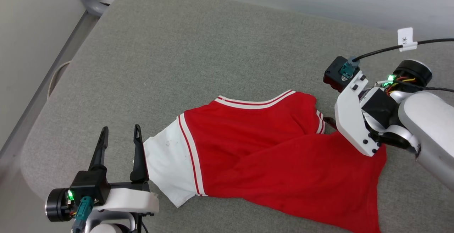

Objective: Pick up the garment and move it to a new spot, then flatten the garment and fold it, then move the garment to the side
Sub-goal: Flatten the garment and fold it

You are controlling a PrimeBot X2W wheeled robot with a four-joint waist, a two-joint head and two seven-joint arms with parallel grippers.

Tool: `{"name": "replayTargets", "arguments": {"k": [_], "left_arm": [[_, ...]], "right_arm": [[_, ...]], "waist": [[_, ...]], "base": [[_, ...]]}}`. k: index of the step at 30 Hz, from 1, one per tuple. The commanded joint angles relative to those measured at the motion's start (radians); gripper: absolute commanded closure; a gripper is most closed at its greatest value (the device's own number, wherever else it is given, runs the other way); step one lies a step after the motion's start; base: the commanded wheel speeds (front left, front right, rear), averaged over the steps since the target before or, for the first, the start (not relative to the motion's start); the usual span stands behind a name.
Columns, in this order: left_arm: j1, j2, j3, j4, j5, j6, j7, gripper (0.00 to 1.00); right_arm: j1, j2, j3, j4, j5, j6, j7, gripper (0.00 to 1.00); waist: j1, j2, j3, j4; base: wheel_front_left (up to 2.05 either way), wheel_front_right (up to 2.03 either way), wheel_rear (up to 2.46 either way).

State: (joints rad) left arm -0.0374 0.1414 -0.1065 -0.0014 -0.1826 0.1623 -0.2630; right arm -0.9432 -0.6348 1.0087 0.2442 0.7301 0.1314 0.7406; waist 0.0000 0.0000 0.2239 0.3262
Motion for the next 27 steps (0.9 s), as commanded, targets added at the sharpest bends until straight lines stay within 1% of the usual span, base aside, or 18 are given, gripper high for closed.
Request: {"name": "replayTargets", "arguments": {"k": [1, 5, 9, 14, 18, 22, 23, 24, 27], "left_arm": [[-0.018, -0.008, 0.01, -0.006, 0.01, -0.008, -0.002, 0.0], [-0.031, -0.043, 0.03, -0.011, 0.033, -0.032, -0.002, 0.0], [-0.045, -0.067, 0.042, -0.008, 0.043, -0.053, -0.002, 0.0], [-0.066, -0.083, 0.047, -0.009, 0.05, -0.064, -0.002, 0.0], [-0.076, -0.089, 0.049, -0.008, 0.051, -0.068, -0.002, 0.0], [-0.083, -0.091, 0.054, -0.007, 0.052, -0.068, -0.002, 0.0], [-0.085, -0.091, 0.054, -0.008, 0.05, -0.068, -0.002, 0.0], [-0.086, -0.092, 0.053, -0.009, 0.046, -0.066, -0.002, 0.0], [-0.089, -0.091, 0.051, -0.004, 0.04, -0.059, -0.002, 0.0]], "right_arm": [[-0.024, -0.003, 0.017, 0.011, 0.015, -0.001, 0.01, 0.0], [-0.073, 0.017, 0.086, 0.066, 0.047, -0.001, 0.041, 0.0], [-0.104, 0.037, 0.163, 0.124, 0.056, -0.001, 0.044, 0.0], [-0.1, 0.059, 0.246, 0.176, 0.067, -0.001, 0.041, 0.0], [-0.076, 0.063, 0.281, 0.197, 0.066, -0.001, 0.053, 0.0], [-0.056, 0.069, 0.293, 0.199, 0.062, -0.001, 0.048, 0.0], [-0.055, 0.069, 0.295, 0.191, 0.057, -0.001, 0.047, 0.58], [-0.055, 0.069, 0.295, 0.183, 0.048, -0.001, 0.042, 1.0], [-0.059, 0.062, 0.29, 0.175, 0.03, -0.001, 0.009, 1.0]], "waist": [[0.0, 0.0, 0.024, 0.017], [0.0, 0.0, 0.062, 0.033], [0.0, 0.0, 0.097, 0.051], [0.0, 0.0, 0.134, 0.066], [0.0, 0.0, 0.152, 0.07], [0.0, 0.0, 0.161, 0.067], [0.0, 0.0, 0.163, 0.065], [0.0, 0.0, 0.165, 0.064], [0.0, 0.0, 0.162, 0.055]], "base": [[0.0, 0.0, 0.0], [0.0, 0.0, 0.0], [0.0, 0.0, 0.0], [0.0, 0.0, 0.0], [0.0, 0.0, 0.0], [0.0, 0.0, 0.0], [0.0, 0.0, 0.0], [0.0, 0.0, 0.0], [0.0, 0.0, 0.0]]}}
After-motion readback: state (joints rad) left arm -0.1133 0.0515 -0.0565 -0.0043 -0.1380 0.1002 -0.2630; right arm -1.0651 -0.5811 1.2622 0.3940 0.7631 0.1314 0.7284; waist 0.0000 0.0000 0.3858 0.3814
